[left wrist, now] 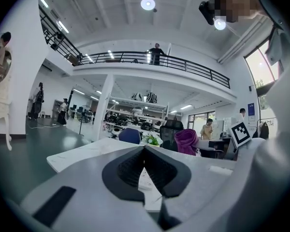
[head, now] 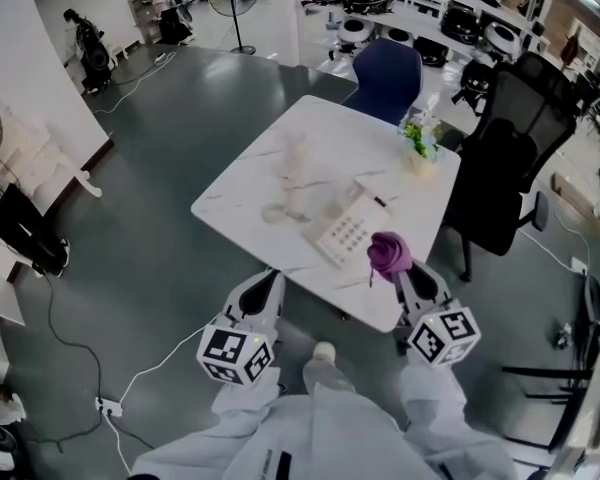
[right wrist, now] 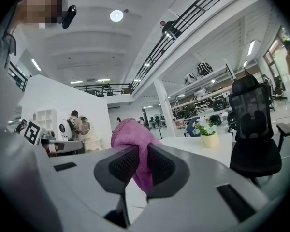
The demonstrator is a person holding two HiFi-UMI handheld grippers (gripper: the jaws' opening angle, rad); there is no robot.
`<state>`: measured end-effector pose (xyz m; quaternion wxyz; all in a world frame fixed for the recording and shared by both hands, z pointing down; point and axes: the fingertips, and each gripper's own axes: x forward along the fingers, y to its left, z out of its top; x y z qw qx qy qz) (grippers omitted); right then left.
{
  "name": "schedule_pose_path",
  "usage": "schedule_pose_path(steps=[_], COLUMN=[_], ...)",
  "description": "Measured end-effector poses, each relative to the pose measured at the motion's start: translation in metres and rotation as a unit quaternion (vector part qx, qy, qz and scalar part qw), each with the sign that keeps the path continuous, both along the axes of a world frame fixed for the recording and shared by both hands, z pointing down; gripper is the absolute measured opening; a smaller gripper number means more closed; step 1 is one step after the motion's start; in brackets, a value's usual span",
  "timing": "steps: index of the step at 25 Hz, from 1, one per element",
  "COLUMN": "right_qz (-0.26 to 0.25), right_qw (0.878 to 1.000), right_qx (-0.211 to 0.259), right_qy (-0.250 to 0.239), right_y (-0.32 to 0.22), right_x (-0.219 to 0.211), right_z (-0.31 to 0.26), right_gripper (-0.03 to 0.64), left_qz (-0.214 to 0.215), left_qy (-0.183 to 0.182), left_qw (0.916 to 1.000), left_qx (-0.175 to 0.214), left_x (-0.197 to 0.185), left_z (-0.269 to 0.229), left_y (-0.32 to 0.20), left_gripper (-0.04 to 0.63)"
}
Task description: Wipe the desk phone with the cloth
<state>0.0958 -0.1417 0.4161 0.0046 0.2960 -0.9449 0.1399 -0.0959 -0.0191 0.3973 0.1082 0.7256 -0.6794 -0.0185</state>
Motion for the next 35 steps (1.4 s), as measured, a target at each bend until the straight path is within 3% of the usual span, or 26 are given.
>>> schedule_pose_path(steps=[18,27,35], right_qz=[0.039,0.086,0.143], right_qw=[0.999,0.994,0.982], right_qx=[-0.002,0.004,0.004], right_qy=[0.016,0.064,0.125], right_y=[-0.104,-0.143,-0.173], right_x=[-0.029,-0.035,-0.043], right_z=[0.013,0.027,0.052], right_gripper=[0.031,0.032,0.032], left_qz=[0.061,0.098,0.136], left_qy=[0.018,0.032,0.035], left_qw=[0.9977,0.9936,0.9873], left_qx=[-0.025,-0.045,-0.073], left_x=[-0.026,-0.034,-0.042], left_z=[0.029,0.048,0.075], left_y=[-0.119,-0.155,-0.179], left_gripper=[-0.002,-0.002,-0.002])
